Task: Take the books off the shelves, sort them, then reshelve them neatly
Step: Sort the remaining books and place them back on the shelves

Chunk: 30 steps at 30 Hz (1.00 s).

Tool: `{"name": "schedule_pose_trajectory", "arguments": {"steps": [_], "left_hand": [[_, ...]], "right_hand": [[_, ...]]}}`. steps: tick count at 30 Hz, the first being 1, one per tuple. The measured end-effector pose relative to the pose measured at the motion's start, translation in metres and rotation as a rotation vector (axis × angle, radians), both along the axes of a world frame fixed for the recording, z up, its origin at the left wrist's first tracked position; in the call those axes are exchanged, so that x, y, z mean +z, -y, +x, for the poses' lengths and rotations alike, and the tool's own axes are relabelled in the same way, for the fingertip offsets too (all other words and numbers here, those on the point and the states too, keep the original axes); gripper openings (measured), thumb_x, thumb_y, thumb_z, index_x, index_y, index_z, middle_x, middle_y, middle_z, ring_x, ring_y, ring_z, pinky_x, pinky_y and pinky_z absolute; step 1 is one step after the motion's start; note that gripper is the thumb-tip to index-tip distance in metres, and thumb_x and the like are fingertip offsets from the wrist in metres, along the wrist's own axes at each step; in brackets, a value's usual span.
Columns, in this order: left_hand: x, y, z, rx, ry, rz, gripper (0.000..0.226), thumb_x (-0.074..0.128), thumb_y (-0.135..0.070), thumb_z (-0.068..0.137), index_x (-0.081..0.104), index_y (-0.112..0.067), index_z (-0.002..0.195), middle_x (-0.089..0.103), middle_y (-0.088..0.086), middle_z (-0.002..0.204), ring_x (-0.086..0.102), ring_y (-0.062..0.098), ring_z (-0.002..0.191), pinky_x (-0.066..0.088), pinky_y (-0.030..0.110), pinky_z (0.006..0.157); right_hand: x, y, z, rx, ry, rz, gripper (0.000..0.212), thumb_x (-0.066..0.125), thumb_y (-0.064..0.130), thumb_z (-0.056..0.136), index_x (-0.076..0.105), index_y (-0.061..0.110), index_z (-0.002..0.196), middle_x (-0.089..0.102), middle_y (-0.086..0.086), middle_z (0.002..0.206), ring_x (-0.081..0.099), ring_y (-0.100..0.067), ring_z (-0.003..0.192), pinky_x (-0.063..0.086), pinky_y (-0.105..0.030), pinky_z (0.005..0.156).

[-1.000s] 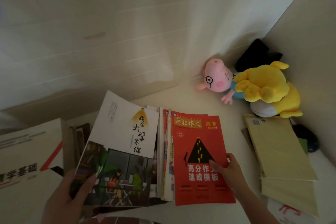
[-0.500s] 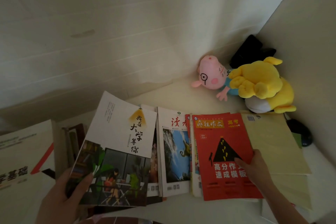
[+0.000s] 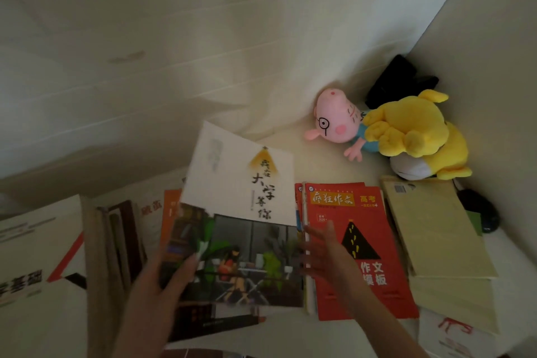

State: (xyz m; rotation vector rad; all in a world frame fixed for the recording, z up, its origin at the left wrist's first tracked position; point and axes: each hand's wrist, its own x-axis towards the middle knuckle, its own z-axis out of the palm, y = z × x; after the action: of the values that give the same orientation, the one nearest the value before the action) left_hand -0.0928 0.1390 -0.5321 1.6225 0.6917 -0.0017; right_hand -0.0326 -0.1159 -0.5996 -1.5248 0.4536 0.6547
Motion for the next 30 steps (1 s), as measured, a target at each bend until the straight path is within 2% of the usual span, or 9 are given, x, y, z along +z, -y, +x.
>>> {"name": "schedule_pose_trajectory", "arguments": {"steps": [3,6,8,10,13,15,18,25,30], "left_hand": [[-0.015,0.04,0.01,-0.215,-0.062,0.074,0.027,0.059,-0.019,0.09,0.051,-0.037,0.11,0.051,-0.029,0.104,0.052,-0.015,0.09,0.04,0.007,0.078],[-0.033,0.053,0.011,-0.377,-0.175,0.105,0.02,0.05,-0.047,0.085,0.05,-0.038,0.103,0.054,-0.021,0.101,0.053,-0.003,0.094,0.037,0.014,0.08],[-0.038,0.05,0.012,-0.468,-0.219,0.208,0.026,0.041,-0.058,0.078,0.053,-0.038,0.088,0.054,-0.013,0.101,0.052,-0.003,0.089,0.036,0.007,0.072],[-0.04,0.048,0.011,-0.464,-0.204,0.317,0.028,0.038,-0.061,0.077,0.052,-0.038,0.086,0.042,-0.013,0.109,0.049,-0.002,0.093,0.042,0.011,0.081],[-0.047,0.048,0.015,-0.389,-0.102,0.542,0.045,0.047,-0.057,0.081,0.046,-0.031,0.118,0.029,-0.005,0.128,0.037,0.011,0.118,0.037,0.036,0.105],[-0.05,0.045,0.025,-0.324,-0.146,0.407,0.073,0.058,-0.054,0.078,0.031,-0.025,0.14,0.025,0.001,0.144,0.032,0.02,0.13,0.033,0.044,0.109],[-0.057,0.042,0.047,-0.281,-0.225,0.137,0.1,0.066,-0.057,0.066,0.023,-0.018,0.148,0.034,0.005,0.149,0.037,0.025,0.134,0.033,0.047,0.11],[-0.065,0.061,0.069,-0.236,-0.2,0.108,0.076,0.083,-0.024,0.069,0.038,-0.012,0.129,0.051,-0.003,0.119,0.046,0.014,0.111,0.034,0.027,0.094],[-0.078,0.057,0.068,-0.194,-0.196,0.029,0.071,0.084,-0.008,0.065,0.042,-0.018,0.121,0.058,0.001,0.117,0.056,0.02,0.109,0.046,0.034,0.092]], "right_hand": [[-0.009,-0.009,0.005,-0.016,-0.057,0.103,0.047,0.056,0.054,0.088,0.053,0.024,0.124,0.065,-0.004,0.116,0.067,-0.025,0.102,0.056,-0.035,0.076],[-0.022,-0.005,0.002,-0.077,0.082,-0.012,0.04,0.065,0.007,0.086,0.052,0.031,0.116,0.062,-0.007,0.124,0.065,-0.02,0.106,0.057,-0.036,0.085],[-0.024,-0.002,0.005,-0.08,0.126,-0.056,0.047,0.061,-0.004,0.086,0.052,0.033,0.113,0.063,-0.004,0.123,0.064,-0.018,0.107,0.057,-0.033,0.085],[-0.025,0.003,0.006,-0.09,0.133,-0.033,0.049,0.06,-0.006,0.086,0.053,0.028,0.121,0.065,-0.005,0.12,0.065,-0.02,0.106,0.058,-0.03,0.081],[-0.029,0.012,0.004,-0.134,0.109,0.029,0.051,0.06,-0.006,0.086,0.052,0.022,0.128,0.067,-0.004,0.116,0.067,-0.022,0.104,0.057,-0.025,0.072],[-0.032,0.017,0.002,-0.154,0.077,0.059,0.051,0.061,-0.007,0.085,0.053,0.024,0.126,0.068,-0.006,0.116,0.067,-0.027,0.104,0.058,-0.029,0.074],[-0.036,0.021,0.0,-0.14,0.065,0.045,0.053,0.061,-0.006,0.085,0.052,0.024,0.128,0.067,-0.012,0.118,0.066,-0.032,0.105,0.057,-0.039,0.081],[-0.041,0.009,-0.003,-0.026,0.204,-0.166,0.053,0.062,-0.001,0.088,0.047,0.031,0.127,0.061,0.004,0.122,0.062,-0.018,0.11,0.057,-0.031,0.082],[-0.037,-0.002,-0.002,0.069,0.233,-0.281,0.05,0.063,0.003,0.089,0.043,0.032,0.126,0.051,0.016,0.11,0.058,-0.002,0.097,0.053,-0.016,0.067]]}}
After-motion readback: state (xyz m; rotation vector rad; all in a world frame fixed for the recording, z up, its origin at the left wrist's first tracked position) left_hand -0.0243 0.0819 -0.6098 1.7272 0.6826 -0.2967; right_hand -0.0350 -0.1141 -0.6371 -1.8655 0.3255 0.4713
